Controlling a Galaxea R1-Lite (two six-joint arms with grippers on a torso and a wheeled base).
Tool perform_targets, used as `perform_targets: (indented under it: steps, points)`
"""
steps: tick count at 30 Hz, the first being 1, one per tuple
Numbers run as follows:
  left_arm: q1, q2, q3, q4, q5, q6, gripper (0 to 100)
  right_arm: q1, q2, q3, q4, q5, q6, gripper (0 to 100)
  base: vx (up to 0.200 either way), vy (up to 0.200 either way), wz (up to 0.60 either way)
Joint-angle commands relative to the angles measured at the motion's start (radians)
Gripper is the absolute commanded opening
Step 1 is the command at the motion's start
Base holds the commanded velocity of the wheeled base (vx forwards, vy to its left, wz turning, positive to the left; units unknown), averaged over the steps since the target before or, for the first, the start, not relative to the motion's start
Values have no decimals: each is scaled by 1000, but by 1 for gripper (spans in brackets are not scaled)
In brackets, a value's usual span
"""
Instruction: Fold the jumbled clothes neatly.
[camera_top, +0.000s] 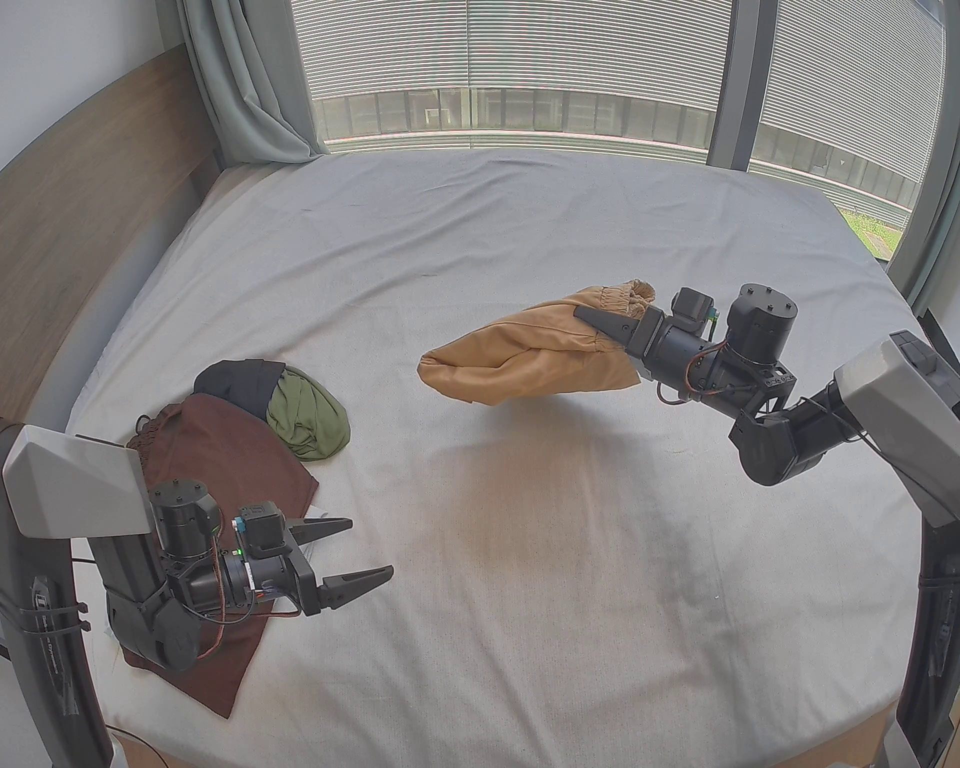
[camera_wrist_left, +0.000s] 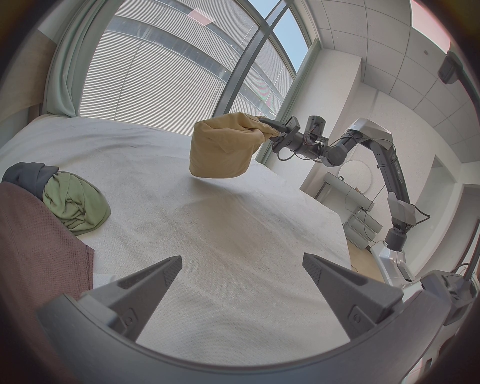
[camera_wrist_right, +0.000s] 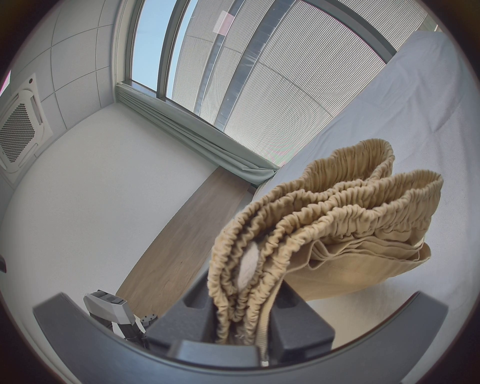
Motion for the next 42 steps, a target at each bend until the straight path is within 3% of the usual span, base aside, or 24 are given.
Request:
perform_targets:
  steps: [1, 12, 31, 36, 42]
  points:
    - [0, 3, -1, -1, 0, 0, 100, -10, 74, -80, 28, -1, 12, 0, 0, 0, 0]
    - [0, 3, -2, -1, 0, 0, 100, -14, 127, -167, 48, -1, 20, 0, 0, 0, 0]
    - [-2, 20, -2, -1, 0, 0, 100, -46, 214, -525, 223, -1, 23, 0, 0, 0, 0]
    - [1, 22, -5, -1, 0, 0, 100, -39, 271, -496, 229, -4, 98, 0, 0, 0, 0]
    - [1, 26, -5, -1, 0, 0, 100, -39, 309, -350, 162, -4, 95, 0, 0, 0, 0]
